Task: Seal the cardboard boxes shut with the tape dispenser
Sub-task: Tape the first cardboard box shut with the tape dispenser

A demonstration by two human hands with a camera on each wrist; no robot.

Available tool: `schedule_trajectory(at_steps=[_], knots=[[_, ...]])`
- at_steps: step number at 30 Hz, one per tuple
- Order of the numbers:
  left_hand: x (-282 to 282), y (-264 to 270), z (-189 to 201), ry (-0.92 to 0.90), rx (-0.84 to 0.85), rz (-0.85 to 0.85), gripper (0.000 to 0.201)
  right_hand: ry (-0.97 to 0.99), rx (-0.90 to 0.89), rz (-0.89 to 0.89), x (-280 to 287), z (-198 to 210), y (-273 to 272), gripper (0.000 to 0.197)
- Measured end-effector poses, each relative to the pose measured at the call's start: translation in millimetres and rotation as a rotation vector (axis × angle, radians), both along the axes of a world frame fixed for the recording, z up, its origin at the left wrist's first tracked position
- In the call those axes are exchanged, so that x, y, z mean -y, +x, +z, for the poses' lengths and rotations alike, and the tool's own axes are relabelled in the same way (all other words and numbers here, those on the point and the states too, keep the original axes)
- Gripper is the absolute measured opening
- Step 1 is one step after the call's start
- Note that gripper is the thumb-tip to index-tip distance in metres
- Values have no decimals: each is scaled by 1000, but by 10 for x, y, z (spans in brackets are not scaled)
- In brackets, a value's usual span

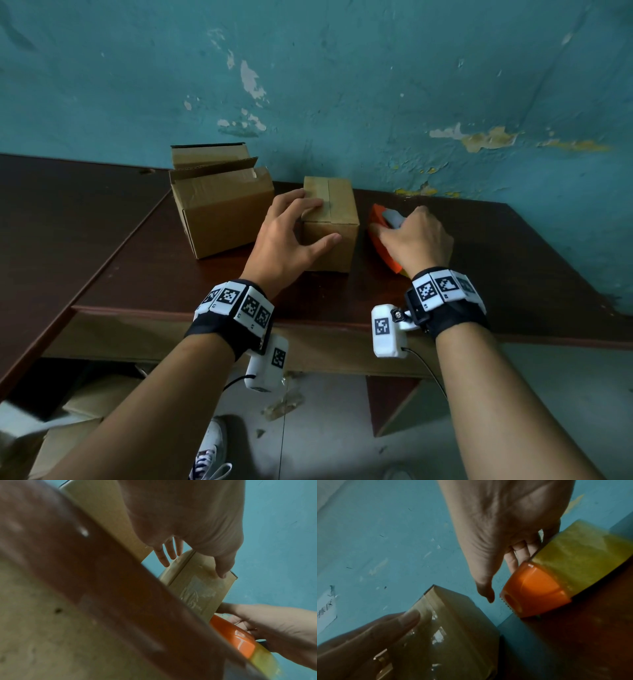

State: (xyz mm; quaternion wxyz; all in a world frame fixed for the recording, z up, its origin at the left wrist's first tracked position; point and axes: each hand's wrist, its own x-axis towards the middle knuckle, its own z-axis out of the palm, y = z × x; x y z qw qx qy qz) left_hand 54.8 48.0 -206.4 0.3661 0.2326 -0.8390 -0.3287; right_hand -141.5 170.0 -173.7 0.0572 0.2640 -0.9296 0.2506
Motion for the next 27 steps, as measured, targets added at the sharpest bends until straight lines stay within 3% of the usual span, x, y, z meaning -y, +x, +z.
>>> schedule_trajectory(at_steps=[3, 6, 10, 14, 18, 20, 27], knots=[[-26, 8, 28, 19, -19, -10, 72, 147, 13, -9, 2, -26, 17, 81], [-46, 20, 58, 41, -17, -10, 73, 285, -13, 6, 5, -12, 49, 68], [-33, 34, 88, 54, -25, -9, 71, 296, -7, 39, -44, 82, 40, 47], [-6, 33, 148, 72, -73, -7, 60, 55, 150, 59, -134, 179, -131, 37], [-45, 29, 255, 81, -135, 16, 56, -379, 430, 138, -312, 334, -279, 32], [-84, 14, 308, 99, -173, 16, 48, -530, 482, 179, -422, 438, -288, 30], [-164, -41, 502, 266, -317, -91, 42, -550, 335, 413, -566, 639, -176, 68]])
